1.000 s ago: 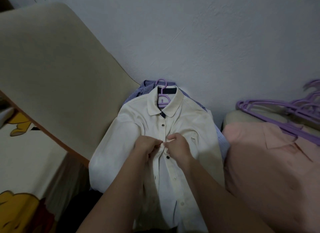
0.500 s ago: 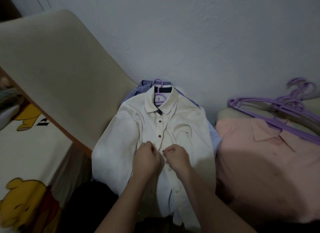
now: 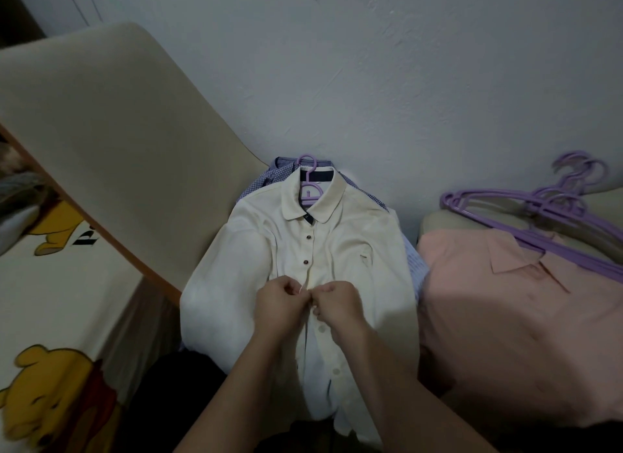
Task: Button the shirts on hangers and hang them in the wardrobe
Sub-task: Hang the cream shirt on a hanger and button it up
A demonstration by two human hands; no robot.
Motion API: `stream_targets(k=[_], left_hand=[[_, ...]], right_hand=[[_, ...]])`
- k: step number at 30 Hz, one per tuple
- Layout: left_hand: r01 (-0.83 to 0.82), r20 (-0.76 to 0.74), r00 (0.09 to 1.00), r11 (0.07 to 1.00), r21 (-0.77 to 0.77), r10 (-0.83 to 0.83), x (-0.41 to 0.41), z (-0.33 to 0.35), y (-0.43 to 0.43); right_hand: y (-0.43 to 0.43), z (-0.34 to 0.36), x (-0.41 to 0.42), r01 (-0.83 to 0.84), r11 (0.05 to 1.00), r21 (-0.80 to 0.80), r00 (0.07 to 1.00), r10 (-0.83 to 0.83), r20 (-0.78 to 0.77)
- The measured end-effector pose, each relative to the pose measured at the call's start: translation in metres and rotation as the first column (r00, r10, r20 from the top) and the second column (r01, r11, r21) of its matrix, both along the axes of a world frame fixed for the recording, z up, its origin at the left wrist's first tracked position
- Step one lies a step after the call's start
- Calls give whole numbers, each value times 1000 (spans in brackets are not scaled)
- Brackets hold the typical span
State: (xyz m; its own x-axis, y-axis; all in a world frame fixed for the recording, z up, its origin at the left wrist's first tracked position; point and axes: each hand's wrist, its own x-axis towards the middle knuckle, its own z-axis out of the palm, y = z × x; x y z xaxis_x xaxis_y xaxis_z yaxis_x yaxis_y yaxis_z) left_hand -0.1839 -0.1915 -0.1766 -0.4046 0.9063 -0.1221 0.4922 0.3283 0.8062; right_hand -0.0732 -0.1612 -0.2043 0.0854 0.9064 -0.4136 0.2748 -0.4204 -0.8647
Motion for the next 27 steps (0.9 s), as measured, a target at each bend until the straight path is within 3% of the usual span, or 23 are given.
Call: stream_targets(k=[3, 10, 13, 19, 23, 27], left_hand=[[-32, 185, 982, 999, -18, 34, -5, -9, -6], [-85, 334, 940, 996, 21, 73, -2, -18, -11], [-118, 396, 913, 993, 25, 98, 2, -17, -11], [-128, 390, 915, 991, 43, 102, 4, -22, -10], [-95, 317, 946, 994, 50, 74, 1, -26, -9], [-53, 342, 939, 998, 35, 38, -5, -26, -7]], right_hand=[[-7, -2, -1, 47, 998, -32, 993, -50, -103], [-15, 0, 1, 100, 995, -21, 976, -102, -194], [-16, -1, 2, 91, 996, -5, 985, -91, -147], [-15, -5, -9, 71, 992, 104, 994, -79, 81], [-16, -4, -4, 105, 993, 55, 991, -100, -89], [-15, -3, 1, 97, 995, 16, 975, -92, -201]])
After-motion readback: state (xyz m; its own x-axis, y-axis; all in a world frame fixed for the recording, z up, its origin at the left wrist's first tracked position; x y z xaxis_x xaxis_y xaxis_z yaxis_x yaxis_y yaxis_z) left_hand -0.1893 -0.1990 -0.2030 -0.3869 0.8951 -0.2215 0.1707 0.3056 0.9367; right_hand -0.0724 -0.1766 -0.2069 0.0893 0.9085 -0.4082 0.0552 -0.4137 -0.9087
